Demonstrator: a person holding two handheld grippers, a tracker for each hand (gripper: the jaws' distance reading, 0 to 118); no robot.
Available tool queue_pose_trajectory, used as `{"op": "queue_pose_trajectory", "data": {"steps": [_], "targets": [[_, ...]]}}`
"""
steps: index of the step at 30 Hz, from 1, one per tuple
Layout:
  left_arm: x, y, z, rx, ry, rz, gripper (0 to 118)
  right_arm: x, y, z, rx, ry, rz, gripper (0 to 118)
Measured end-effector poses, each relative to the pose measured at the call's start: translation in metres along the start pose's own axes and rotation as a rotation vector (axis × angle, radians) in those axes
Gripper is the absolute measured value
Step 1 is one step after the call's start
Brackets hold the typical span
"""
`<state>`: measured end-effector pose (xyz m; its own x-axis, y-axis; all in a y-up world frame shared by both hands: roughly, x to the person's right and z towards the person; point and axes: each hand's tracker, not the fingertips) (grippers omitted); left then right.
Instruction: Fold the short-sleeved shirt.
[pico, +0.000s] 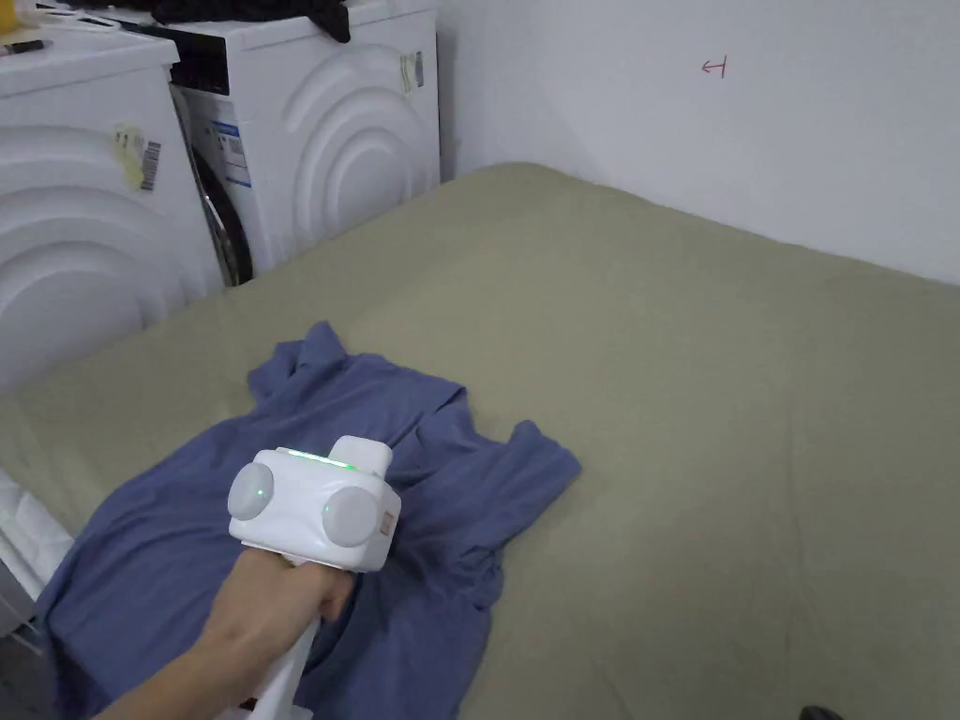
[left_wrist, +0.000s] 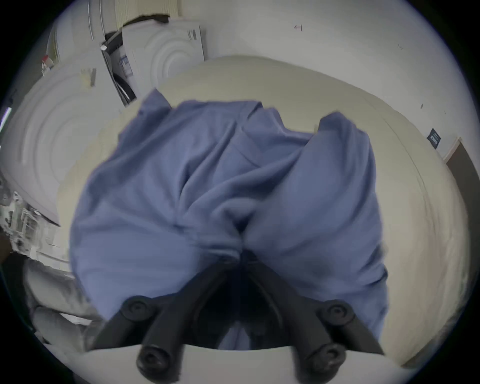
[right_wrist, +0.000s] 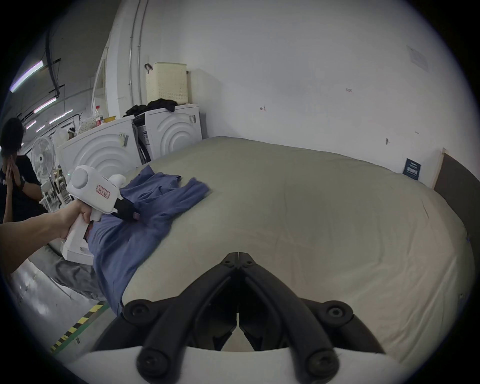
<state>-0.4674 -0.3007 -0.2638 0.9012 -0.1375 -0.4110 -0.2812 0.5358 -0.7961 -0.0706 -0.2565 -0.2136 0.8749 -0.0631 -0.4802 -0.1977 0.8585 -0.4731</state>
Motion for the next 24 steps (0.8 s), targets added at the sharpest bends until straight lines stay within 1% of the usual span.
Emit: {"op": "queue_pose_trajectory", "data": {"steps": [2, 4, 6, 7, 10, 12, 15, 19, 21, 24], "targets": [[-0.007, 0.006, -0.007, -0.035, -0.078, -0.017, 1, 0.009, -0.002, 0.018, -0.010, -0.018, -0.003, 2], [-0.003, 0.006, 0.011, -0.012, -0.076, -0.018, 1, 0.019, -0.006, 0.042, 0.002, -0.058, 0.007, 2], [0.001, 0.011, 0.028, 0.026, -0.111, -0.017, 1, 0.033, -0.011, 0.065, 0.012, -0.104, 0.003, 2], [0.008, 0.016, 0.040, 0.037, -0.157, -0.029, 1, 0.042, -0.014, 0.076, 0.019, -0.127, -0.005, 2], [0.048, 0.028, 0.075, 0.092, -0.193, -0.096, 1, 0.064, -0.020, 0.109, 0.032, -0.204, -0.031, 2], [0.082, 0.038, 0.097, 0.131, -0.251, -0.138, 1, 0.079, -0.024, 0.131, 0.047, -0.247, -0.053, 2], [0.149, 0.052, 0.128, 0.185, -0.347, -0.214, 1, 0.099, -0.031, 0.159, 0.064, -0.312, -0.083, 2], [0.257, 0.064, 0.163, 0.234, -0.471, -0.329, 1, 0.124, -0.040, 0.187, 0.078, -0.374, -0.130, 2], [0.312, 0.064, 0.180, 0.243, -0.557, -0.374, 1, 0.135, -0.045, 0.196, 0.074, -0.418, -0.152, 2], [0.381, 0.058, 0.205, 0.243, -0.679, -0.442, 1, 0.150, -0.051, 0.205, 0.069, -0.451, -0.190, 2]]}}
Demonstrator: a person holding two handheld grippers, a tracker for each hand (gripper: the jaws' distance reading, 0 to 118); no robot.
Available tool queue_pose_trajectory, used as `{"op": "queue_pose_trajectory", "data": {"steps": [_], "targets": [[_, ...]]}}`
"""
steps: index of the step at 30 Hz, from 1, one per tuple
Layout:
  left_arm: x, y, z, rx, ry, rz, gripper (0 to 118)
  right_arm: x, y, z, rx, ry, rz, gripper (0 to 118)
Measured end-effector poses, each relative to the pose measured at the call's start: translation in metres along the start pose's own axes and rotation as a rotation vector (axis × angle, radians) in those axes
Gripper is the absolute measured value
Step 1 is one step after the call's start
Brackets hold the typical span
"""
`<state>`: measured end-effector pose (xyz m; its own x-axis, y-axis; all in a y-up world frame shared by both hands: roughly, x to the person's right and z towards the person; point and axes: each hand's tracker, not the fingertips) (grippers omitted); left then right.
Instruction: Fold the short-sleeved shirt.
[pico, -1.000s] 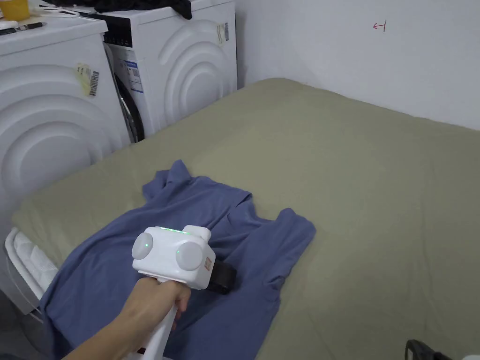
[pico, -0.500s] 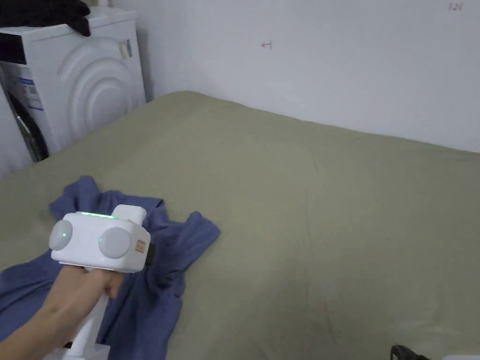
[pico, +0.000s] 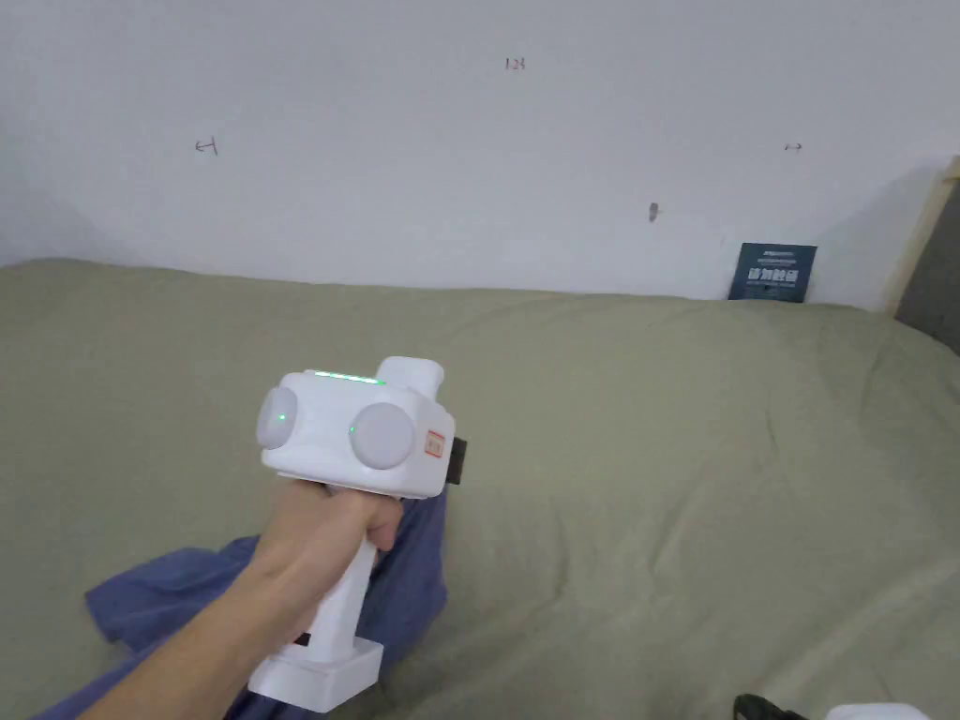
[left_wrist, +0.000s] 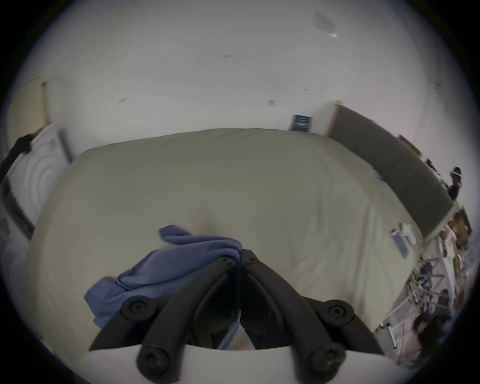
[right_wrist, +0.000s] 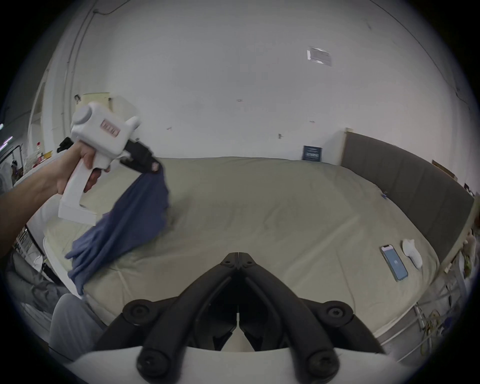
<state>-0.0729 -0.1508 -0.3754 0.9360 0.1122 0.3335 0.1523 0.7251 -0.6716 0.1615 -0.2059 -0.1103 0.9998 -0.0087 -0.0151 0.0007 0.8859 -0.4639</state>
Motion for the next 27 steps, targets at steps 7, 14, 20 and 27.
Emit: {"op": "queue_pose_trajectory", "data": {"steps": [7, 14, 20, 27], "targets": [[0.070, 0.001, -0.068, -0.056, -0.146, -0.022, 1, 0.020, -0.008, -0.014, -0.030, -0.040, -0.034, 2], [0.046, -0.063, -0.137, -0.252, -0.048, 0.021, 2, 0.022, -0.015, -0.033, -0.076, -0.033, -0.045, 2], [0.024, -0.074, -0.098, -0.187, -0.017, 0.022, 118, 0.014, -0.009, -0.032, -0.071, -0.018, -0.036, 2], [-0.025, -0.093, 0.068, 0.089, 0.095, 0.041, 116, -0.002, 0.008, -0.003, 0.026, 0.023, -0.041, 2]]}}
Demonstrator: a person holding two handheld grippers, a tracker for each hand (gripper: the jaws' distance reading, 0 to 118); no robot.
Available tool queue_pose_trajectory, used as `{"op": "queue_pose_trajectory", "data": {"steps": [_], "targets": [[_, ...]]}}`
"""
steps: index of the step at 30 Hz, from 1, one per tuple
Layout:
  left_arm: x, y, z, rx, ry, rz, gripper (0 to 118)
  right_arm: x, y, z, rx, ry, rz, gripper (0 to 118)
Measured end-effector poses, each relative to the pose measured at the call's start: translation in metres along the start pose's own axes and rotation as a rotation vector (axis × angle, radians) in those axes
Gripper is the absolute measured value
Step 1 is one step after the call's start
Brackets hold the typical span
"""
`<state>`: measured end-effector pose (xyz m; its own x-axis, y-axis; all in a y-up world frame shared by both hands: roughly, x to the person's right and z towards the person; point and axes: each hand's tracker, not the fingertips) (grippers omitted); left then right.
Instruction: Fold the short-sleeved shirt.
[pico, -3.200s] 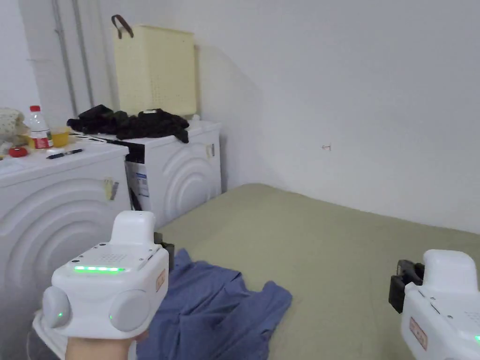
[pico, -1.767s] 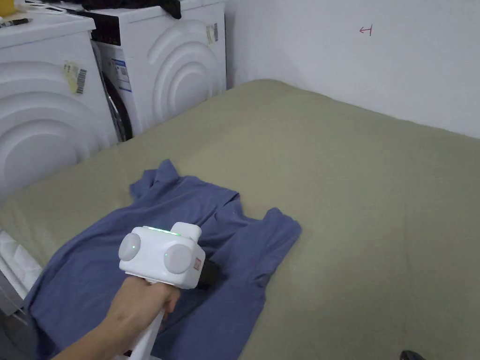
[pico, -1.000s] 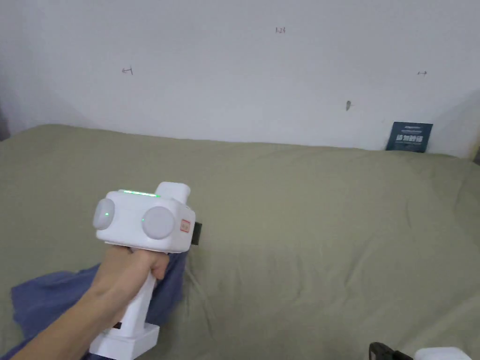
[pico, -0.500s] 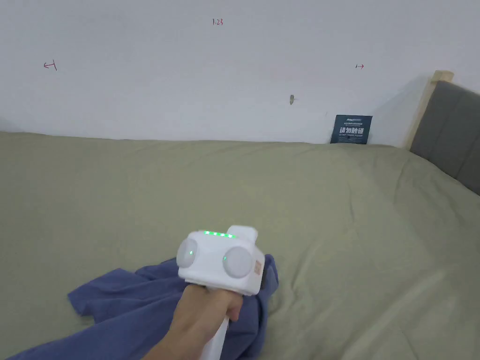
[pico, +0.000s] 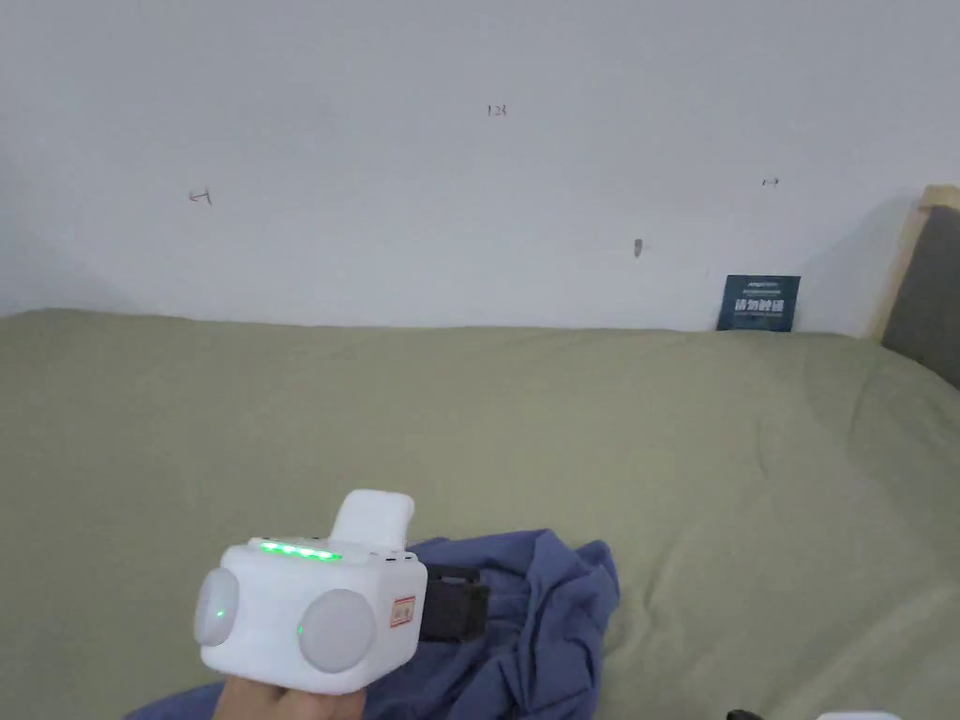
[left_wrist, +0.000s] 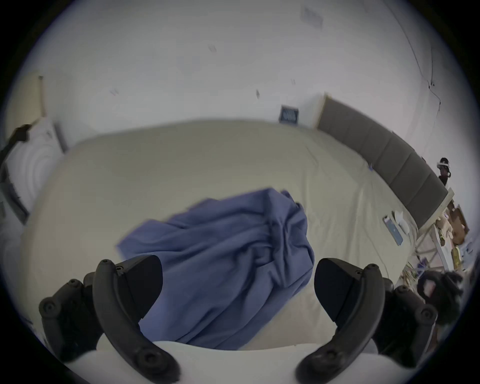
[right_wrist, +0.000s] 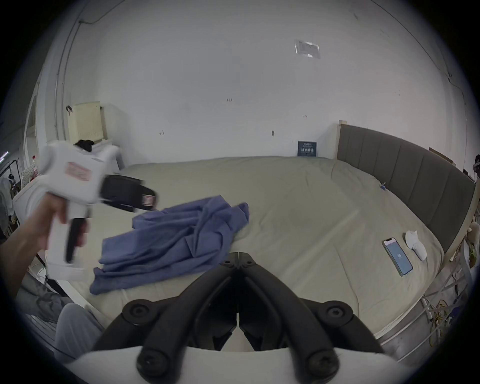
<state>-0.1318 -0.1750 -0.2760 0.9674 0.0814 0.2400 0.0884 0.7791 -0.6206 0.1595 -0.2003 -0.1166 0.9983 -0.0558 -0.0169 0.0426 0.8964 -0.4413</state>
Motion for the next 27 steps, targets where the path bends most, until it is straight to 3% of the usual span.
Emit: {"op": "queue_pose_trajectory", "data": {"steps": [2, 5, 6, 7, 8, 10, 15, 24, 27], "targets": [[-0.024, -0.012, 0.058, 0.097, 0.033, 0.007, 102, -0.007, 0.004, 0.009, 0.038, 0.005, 0.014, 2], [-0.045, -0.038, 0.139, 0.224, 0.126, 0.051, 65, -0.018, 0.008, 0.023, 0.089, 0.012, 0.037, 2], [-0.039, -0.047, 0.178, 0.280, 0.170, 0.044, 48, -0.022, 0.009, 0.028, 0.106, 0.005, 0.047, 2], [-0.040, -0.057, 0.198, 0.310, 0.209, 0.045, 4, -0.025, 0.009, 0.032, 0.117, 0.002, 0.048, 2], [-0.039, -0.069, 0.217, 0.340, 0.261, 0.035, 0, -0.028, 0.008, 0.037, 0.129, 0.004, 0.037, 2], [-0.045, -0.091, 0.234, 0.361, 0.380, 0.059, 0, -0.032, 0.008, 0.044, 0.145, 0.014, 0.013, 2], [-0.070, -0.134, 0.253, 0.309, 0.446, 0.123, 0, -0.044, 0.004, 0.053, 0.151, 0.022, 0.011, 2], [-0.088, -0.132, 0.254, 0.316, 0.432, 0.190, 0, -0.056, 0.007, 0.044, 0.146, 0.053, 0.039, 2], [-0.099, -0.127, 0.236, 0.233, 0.392, 0.124, 0, -0.058, 0.006, 0.036, 0.135, 0.045, 0.055, 2]]}}
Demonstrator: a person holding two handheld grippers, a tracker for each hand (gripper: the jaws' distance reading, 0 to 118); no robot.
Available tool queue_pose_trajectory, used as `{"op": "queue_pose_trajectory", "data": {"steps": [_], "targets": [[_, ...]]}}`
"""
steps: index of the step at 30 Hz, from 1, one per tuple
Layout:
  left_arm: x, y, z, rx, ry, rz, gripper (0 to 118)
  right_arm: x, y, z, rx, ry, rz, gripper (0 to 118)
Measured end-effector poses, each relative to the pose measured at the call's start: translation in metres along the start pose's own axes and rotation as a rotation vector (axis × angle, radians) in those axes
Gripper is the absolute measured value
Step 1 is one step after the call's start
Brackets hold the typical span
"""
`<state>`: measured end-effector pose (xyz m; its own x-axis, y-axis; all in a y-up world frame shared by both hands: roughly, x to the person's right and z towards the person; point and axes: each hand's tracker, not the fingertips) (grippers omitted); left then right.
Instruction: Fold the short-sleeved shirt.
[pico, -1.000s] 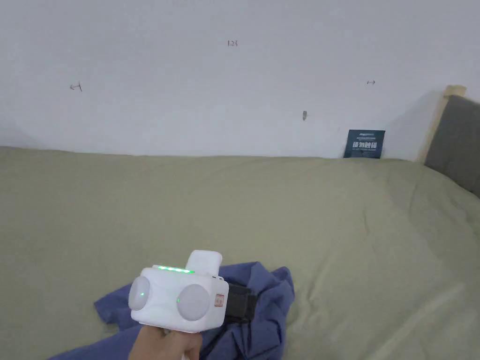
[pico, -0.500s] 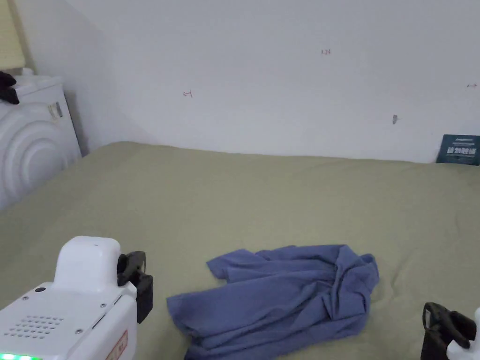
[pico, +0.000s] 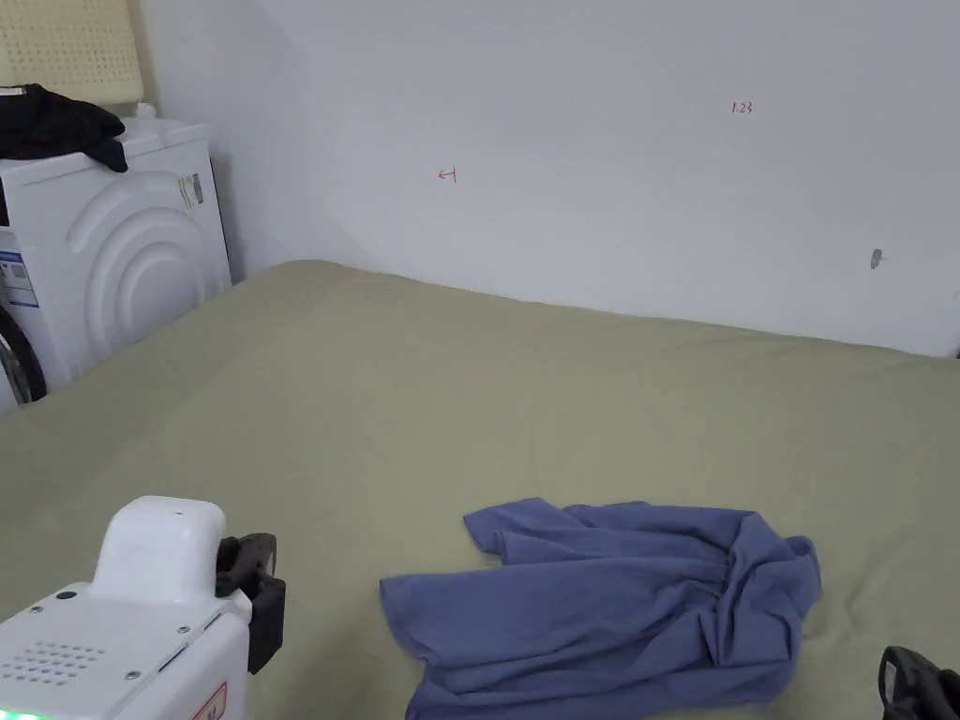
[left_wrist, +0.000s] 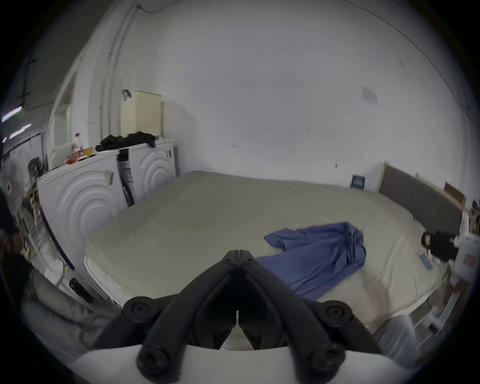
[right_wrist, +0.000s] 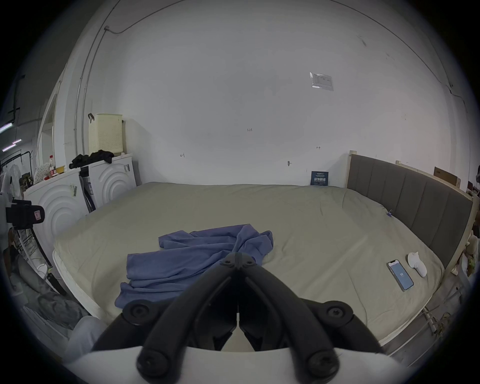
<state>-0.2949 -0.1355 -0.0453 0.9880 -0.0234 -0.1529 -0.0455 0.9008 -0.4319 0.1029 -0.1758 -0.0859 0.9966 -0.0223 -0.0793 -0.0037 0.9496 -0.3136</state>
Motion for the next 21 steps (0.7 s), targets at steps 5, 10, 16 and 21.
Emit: {"op": "queue_pose_trajectory", "data": {"steps": [5, 10, 16, 21], "targets": [[0.001, 0.006, -0.086, -0.148, -0.064, -0.056, 0, -0.002, -0.012, -0.023, -0.056, 0.011, -0.009, 2], [0.011, -0.002, -0.217, -0.370, -0.116, -0.074, 84, -0.001, -0.025, -0.050, -0.133, 0.014, -0.015, 2], [0.036, -0.032, -0.315, -0.608, -0.114, -0.117, 118, 0.012, -0.035, -0.079, -0.221, -0.014, 0.002, 2], [0.056, -0.048, -0.330, -0.652, -0.045, -0.173, 111, 0.024, -0.034, -0.093, -0.257, -0.023, -0.042, 2]]}}
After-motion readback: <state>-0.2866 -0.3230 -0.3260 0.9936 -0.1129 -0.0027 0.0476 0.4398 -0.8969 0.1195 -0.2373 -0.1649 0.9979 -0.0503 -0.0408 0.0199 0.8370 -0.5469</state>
